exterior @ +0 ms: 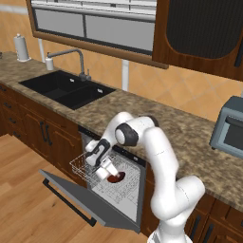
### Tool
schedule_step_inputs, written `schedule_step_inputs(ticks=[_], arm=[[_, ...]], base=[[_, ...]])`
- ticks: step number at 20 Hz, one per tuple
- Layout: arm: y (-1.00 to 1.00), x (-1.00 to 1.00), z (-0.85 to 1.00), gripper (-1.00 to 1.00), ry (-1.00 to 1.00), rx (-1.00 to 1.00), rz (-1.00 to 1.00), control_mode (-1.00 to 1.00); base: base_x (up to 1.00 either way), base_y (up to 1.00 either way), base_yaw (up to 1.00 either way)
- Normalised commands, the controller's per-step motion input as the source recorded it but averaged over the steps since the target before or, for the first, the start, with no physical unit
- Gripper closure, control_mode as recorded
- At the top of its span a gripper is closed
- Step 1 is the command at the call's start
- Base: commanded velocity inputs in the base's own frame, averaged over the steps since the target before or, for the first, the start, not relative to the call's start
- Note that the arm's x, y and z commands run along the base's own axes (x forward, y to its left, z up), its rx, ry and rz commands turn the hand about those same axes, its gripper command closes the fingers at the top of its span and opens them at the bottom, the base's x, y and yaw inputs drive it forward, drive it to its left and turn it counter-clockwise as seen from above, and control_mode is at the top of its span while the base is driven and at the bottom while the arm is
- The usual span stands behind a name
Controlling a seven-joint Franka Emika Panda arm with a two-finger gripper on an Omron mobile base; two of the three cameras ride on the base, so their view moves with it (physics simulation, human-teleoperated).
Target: Pick up the cup and bowl from the counter, place them in the dishwasher, and close the dishwasher door.
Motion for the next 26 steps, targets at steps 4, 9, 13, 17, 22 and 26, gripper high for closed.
schedule_step_inputs(ticks=[4,9,13,17,22,26], arm=[[0.24,0.0,-0.84,1.0,-0.19,-0.11,-0.15,-1.0],[0.22,0.06,-0.76,1.0,-0.18,-0.1,-0.13,-1.0],[0.1,0.05,-0.54,1.0,-0.21,-0.06,-0.08,-1.0],[0.18,-0.01,-0.48,-1.0,-0.19,-0.04,-0.06,-1.0],[0.23,-0.21,0.41,-1.0,-0.22,-0.07,-0.08,-1.0],[0.08,-0.39,0.38,-1.0,-0.3,-0.11,-0.04,-1.0]], base=[[0.0,0.0,0.0],[0.0,0.0,0.0],[0.0,0.0,0.0],[0.0,0.0,0.0],[0.0,0.0,0.0],[0.0,0.0,0.0]])
